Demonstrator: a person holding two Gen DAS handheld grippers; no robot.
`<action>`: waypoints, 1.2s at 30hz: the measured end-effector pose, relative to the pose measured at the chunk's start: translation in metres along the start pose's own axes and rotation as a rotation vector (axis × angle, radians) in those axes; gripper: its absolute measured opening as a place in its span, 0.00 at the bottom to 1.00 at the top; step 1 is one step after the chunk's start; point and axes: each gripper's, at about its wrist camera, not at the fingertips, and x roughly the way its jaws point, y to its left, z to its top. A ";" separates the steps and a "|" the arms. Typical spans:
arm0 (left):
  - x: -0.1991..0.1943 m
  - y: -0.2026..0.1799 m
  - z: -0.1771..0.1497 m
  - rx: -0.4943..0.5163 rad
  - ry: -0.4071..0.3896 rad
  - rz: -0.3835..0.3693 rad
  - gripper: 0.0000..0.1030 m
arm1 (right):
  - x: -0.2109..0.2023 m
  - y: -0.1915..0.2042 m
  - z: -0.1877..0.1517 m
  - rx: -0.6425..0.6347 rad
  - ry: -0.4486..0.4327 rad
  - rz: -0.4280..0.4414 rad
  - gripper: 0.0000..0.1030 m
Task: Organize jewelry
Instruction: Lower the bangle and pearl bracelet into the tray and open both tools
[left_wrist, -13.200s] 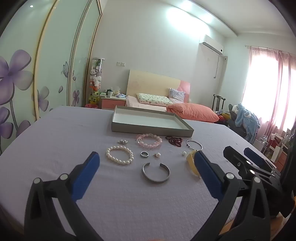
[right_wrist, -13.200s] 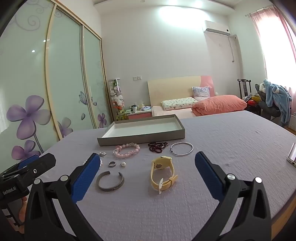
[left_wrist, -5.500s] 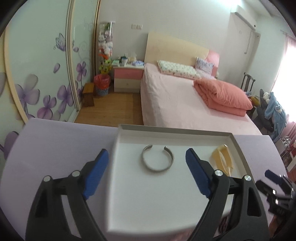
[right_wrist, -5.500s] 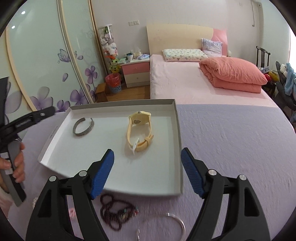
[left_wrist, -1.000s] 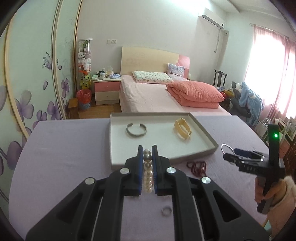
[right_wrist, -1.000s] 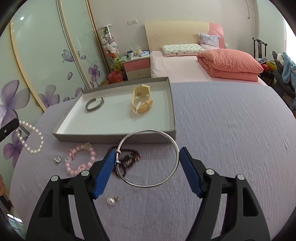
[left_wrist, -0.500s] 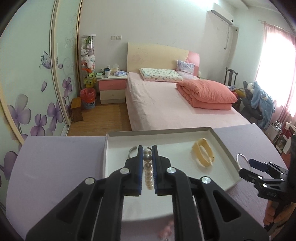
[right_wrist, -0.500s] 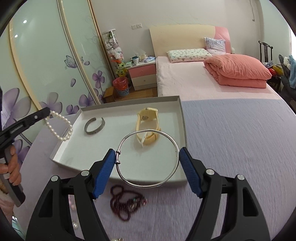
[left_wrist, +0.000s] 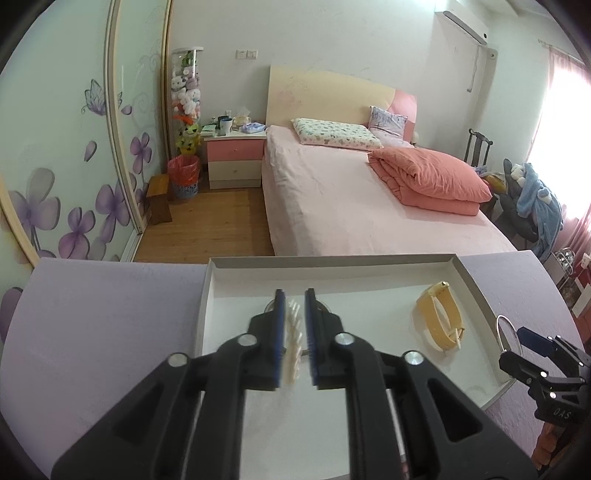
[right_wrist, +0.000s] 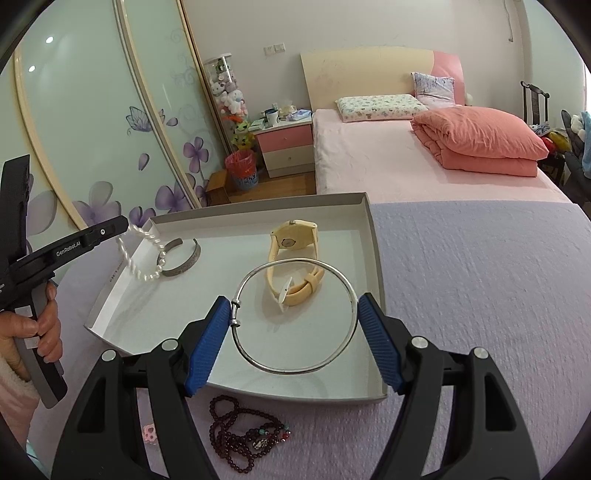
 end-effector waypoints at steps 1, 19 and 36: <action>-0.001 0.002 -0.001 -0.007 -0.002 0.004 0.31 | 0.001 0.000 0.001 -0.002 0.001 -0.001 0.69; -0.046 0.034 -0.029 -0.031 -0.037 -0.005 0.53 | 0.043 0.037 0.014 -0.080 -0.001 -0.057 0.69; -0.041 0.036 -0.039 -0.036 -0.014 -0.017 0.61 | 0.057 0.037 0.023 -0.085 -0.010 -0.141 0.85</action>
